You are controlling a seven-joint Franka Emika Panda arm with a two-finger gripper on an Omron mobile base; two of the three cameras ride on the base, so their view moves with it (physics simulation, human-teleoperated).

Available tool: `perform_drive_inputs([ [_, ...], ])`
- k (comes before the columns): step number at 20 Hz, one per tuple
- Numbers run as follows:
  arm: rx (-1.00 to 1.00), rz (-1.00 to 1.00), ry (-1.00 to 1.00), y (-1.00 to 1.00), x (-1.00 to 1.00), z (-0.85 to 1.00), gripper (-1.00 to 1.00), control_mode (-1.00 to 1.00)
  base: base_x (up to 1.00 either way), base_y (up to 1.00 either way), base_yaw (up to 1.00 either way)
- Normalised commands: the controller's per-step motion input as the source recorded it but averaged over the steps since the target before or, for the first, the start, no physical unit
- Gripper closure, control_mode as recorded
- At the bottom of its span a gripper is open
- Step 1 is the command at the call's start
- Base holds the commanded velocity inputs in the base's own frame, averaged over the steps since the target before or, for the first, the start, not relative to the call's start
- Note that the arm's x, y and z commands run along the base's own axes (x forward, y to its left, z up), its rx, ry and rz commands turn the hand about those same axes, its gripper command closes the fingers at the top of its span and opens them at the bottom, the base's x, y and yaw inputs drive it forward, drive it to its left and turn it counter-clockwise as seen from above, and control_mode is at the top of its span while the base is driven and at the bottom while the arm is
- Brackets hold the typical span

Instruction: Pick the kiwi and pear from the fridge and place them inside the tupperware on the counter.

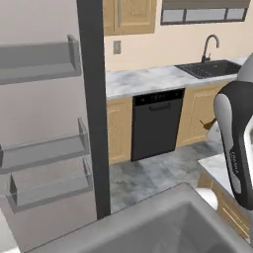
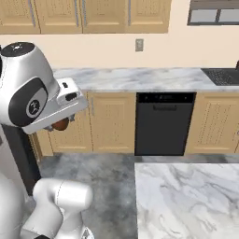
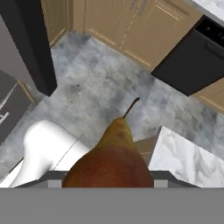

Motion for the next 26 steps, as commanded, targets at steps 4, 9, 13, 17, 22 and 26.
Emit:
perform_drive_inputs([
  [4, 0.0, 0.0, 0.0, 0.0, 0.0, 0.0, 1.0, 1.0, 1.0, 0.55, -0.32],
  [9, 0.0, 0.0, 0.0, 0.0, 0.0, 0.0, 1.0, 1.0, 1.0, 0.57, -0.06],
  [13, 0.0, 0.0, 0.0, 0.0, 0.0, 0.0, 1.0, 1.0, 1.0, 0.15, 0.43],
  [17, 0.0, 0.0, 0.0, 0.0, 0.0, 0.0, 1.0, 1.0, 1.0, 0.0, 0.64],
  [22, 0.0, 0.0, 0.0, 0.0, 0.0, 0.0, 1.0, 1.0, 0.88, 0.0, 0.79],
  [26, 0.0, 0.0, 0.0, 0.0, 0.0, 0.0, 1.0, 1.0, 0.62, 0.0, 0.86],
])
